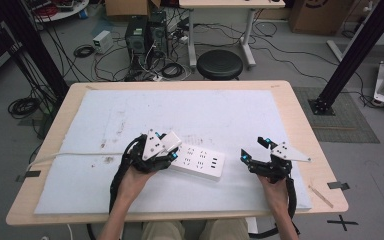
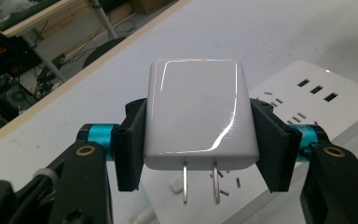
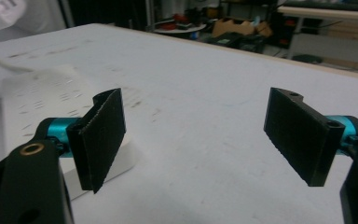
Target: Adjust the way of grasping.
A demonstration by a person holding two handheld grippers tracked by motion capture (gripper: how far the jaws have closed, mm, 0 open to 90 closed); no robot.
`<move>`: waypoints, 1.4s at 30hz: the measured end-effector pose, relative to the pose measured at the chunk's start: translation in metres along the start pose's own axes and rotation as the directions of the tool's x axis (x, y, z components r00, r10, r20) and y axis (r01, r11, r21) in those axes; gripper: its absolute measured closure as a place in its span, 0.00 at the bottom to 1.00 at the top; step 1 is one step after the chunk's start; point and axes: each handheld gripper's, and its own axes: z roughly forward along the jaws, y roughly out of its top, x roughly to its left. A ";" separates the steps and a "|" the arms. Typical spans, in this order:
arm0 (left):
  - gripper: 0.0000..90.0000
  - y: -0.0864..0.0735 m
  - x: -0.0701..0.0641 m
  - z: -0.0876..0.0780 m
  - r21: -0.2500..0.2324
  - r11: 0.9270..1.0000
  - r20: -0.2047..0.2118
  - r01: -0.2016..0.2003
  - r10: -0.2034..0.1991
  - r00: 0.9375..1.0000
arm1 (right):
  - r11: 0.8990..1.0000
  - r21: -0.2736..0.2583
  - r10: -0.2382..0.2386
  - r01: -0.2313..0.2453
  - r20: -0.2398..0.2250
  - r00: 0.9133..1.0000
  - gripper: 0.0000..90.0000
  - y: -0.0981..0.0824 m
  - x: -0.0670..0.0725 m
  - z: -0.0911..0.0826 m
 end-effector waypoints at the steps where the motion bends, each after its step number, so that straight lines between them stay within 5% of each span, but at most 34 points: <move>1: 0.47 0.000 -0.003 0.000 -0.004 1.000 -0.005 -0.018 0.018 1.000 | 1.000 0.002 -0.015 0.016 -0.042 0.999 0.23 0.001 0.004 -0.001; 3: 0.47 0.000 -0.011 0.001 -0.013 0.998 -0.023 -0.059 0.059 0.998 | 1.000 -0.012 -0.019 0.018 -0.072 0.997 0.23 0.003 0.007 -0.003; 5: 0.47 0.000 -0.011 0.001 -0.013 0.998 -0.023 -0.059 0.059 0.998 | 1.000 -0.020 -0.009 0.007 -0.086 0.996 0.23 0.004 0.010 -0.003; 6: 0.47 -0.001 -0.025 0.004 -0.025 0.991 -0.054 -0.129 0.127 0.990 | 0.999 -0.034 0.026 -0.031 -0.136 0.990 0.23 0.008 0.011 -0.004; 7: 0.47 -0.001 -0.028 0.005 -0.028 0.988 -0.067 -0.150 0.147 0.987 | 0.998 -0.040 0.037 -0.045 -0.171 0.985 0.23 0.010 0.011 -0.004; 12: 0.47 -0.004 -0.045 0.008 -0.055 0.970 -0.110 -0.238 0.231 0.967 | 0.996 -0.025 0.076 -0.086 -0.278 0.957 0.23 0.019 0.014 -0.005; 16: 0.47 -0.005 -0.053 0.010 -0.074 0.960 -0.129 -0.272 0.261 0.957 | 0.994 -0.022 0.095 -0.107 -0.320 0.943 0.23 0.022 0.015 -0.005; 17: 0.47 -0.006 -0.063 0.012 -0.093 0.941 -0.158 -0.324 0.308 0.938 | 0.991 -0.013 0.122 -0.136 -0.364 0.923 0.23 0.025 0.016 -0.004; 18: 0.47 -0.006 -0.063 0.012 -0.093 0.941 -0.158 -0.324 0.308 0.938 | 0.991 -0.013 0.122 -0.136 -0.364 0.923 0.23 0.025 0.016 -0.004; 23: 0.47 -0.007 -0.077 0.014 -0.152 0.897 -0.211 -0.416 0.381 0.900 | 0.992 0.004 0.113 -0.123 -0.427 0.897 0.23 0.029 0.019 -0.003; 24: 0.47 -0.007 -0.077 0.014 -0.152 0.897 -0.211 -0.416 0.381 0.900 | 0.992 0.004 0.113 -0.123 -0.427 0.897 0.23 0.029 0.019 -0.003; 25: 0.47 -0.008 -0.082 0.014 -0.177 0.873 -0.232 -0.455 0.412 0.881 | 0.994 0.006 0.104 -0.112 -0.442 0.891 0.23 0.031 0.020 -0.003; 26: 0.47 -0.009 -0.085 0.014 -0.188 0.861 -0.243 -0.472 0.425 0.872 | 0.996 0.003 0.084 -0.094 -0.480 0.873 0.23 0.033 0.024 -0.004; 30: 0.47 -0.010 -0.096 0.015 -0.226 0.811 -0.281 -0.539 0.475 0.834 | 0.997 0.004 0.065 -0.074 -0.540 0.839 0.24 0.038 0.032 -0.004; 31: 0.47 -0.011 -0.098 0.014 -0.234 0.794 -0.297 -0.561 0.491 0.819 | 0.997 0.009 0.073 -0.081 -0.557 0.827 0.24 0.038 0.033 -0.004; 32: 0.47 -0.011 -0.101 0.014 -0.243 0.783 -0.308 -0.573 0.498 0.811 | 0.996 0.008 0.075 -0.086 -0.574 0.815 0.24 0.039 0.034 -0.003; 33: 0.47 -0.011 -0.101 0.014 -0.243 0.783 -0.308 -0.573 0.498 0.811 | 0.996 0.008 0.075 -0.086 -0.574 0.815 0.24 0.039 0.034 -0.003; 34: 0.47 -0.011 -0.105 0.013 -0.260 0.754 -0.326 -0.603 0.519 0.790 | 0.996 0.002 0.073 -0.088 -0.582 0.810 0.24 0.039 0.035 -0.003; 37: 0.47 -0.012 -0.112 0.012 -0.285 0.708 -0.361 -0.646 0.545 0.757 | 0.995 0.021 0.093 -0.101 -0.605 0.791 0.24 0.040 0.037 -0.003; 41: 0.47 -0.013 -0.117 0.011 -0.289 0.665 -0.391 -0.688 0.575 0.719 | 0.994 0.015 0.094 -0.111 -0.643 0.760 0.24 0.040 0.037 -0.001; 42: 0.47 -0.013 -0.118 0.011 -0.297 0.657 -0.395 -0.693 0.576 0.716 | 0.994 0.022 0.098 -0.110 -0.650 0.754 0.24 0.040 0.038 -0.001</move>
